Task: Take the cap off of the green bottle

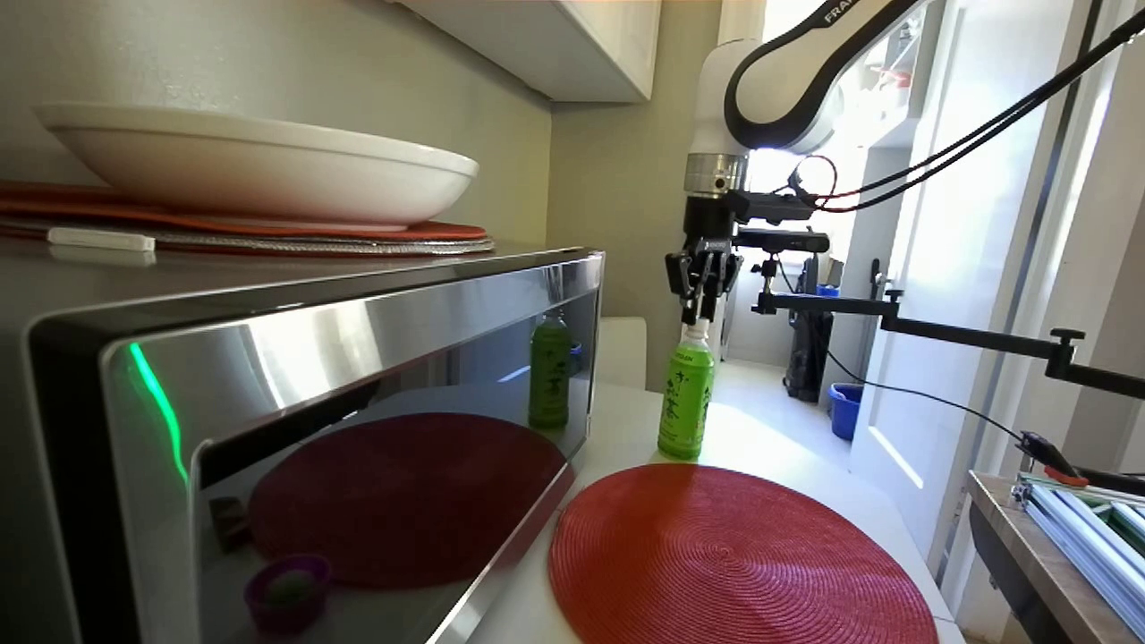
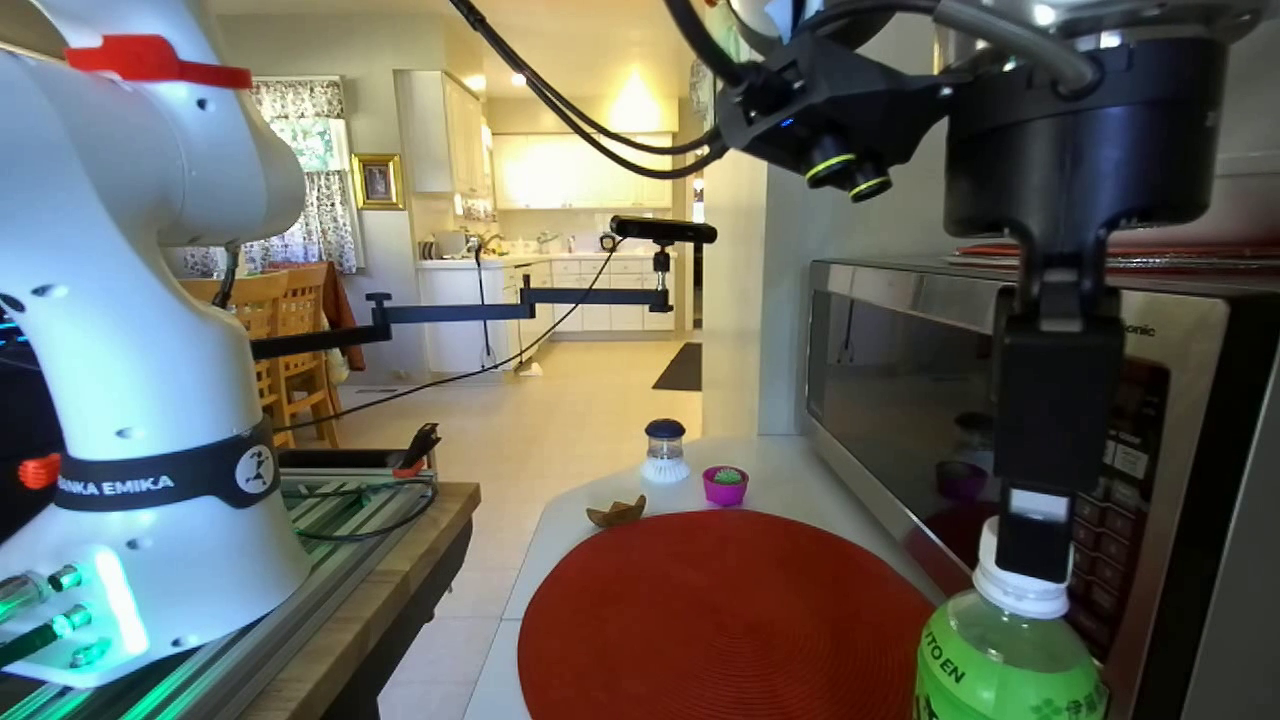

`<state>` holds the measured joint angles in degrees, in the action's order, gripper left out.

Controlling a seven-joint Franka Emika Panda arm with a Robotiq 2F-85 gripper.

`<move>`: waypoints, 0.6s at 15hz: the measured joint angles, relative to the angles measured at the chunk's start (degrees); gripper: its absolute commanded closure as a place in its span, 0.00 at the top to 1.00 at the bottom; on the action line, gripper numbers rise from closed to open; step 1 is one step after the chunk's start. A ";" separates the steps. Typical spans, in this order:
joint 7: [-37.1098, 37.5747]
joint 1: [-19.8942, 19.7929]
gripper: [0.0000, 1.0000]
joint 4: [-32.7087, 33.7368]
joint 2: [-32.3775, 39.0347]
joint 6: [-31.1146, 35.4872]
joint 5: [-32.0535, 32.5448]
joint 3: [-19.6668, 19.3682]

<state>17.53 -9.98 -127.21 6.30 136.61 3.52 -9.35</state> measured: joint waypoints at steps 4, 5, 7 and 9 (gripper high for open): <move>-0.16 0.03 0.09 0.00 -0.02 0.04 0.00 0.00; -0.38 0.04 0.09 0.00 -0.02 0.07 0.00 0.01; -1.67 0.06 0.09 -0.02 -0.02 0.49 0.00 0.04; -4.71 0.07 0.09 -0.06 -0.02 1.35 -0.41 0.12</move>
<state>12.82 -9.92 -127.27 6.28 137.96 3.11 -9.23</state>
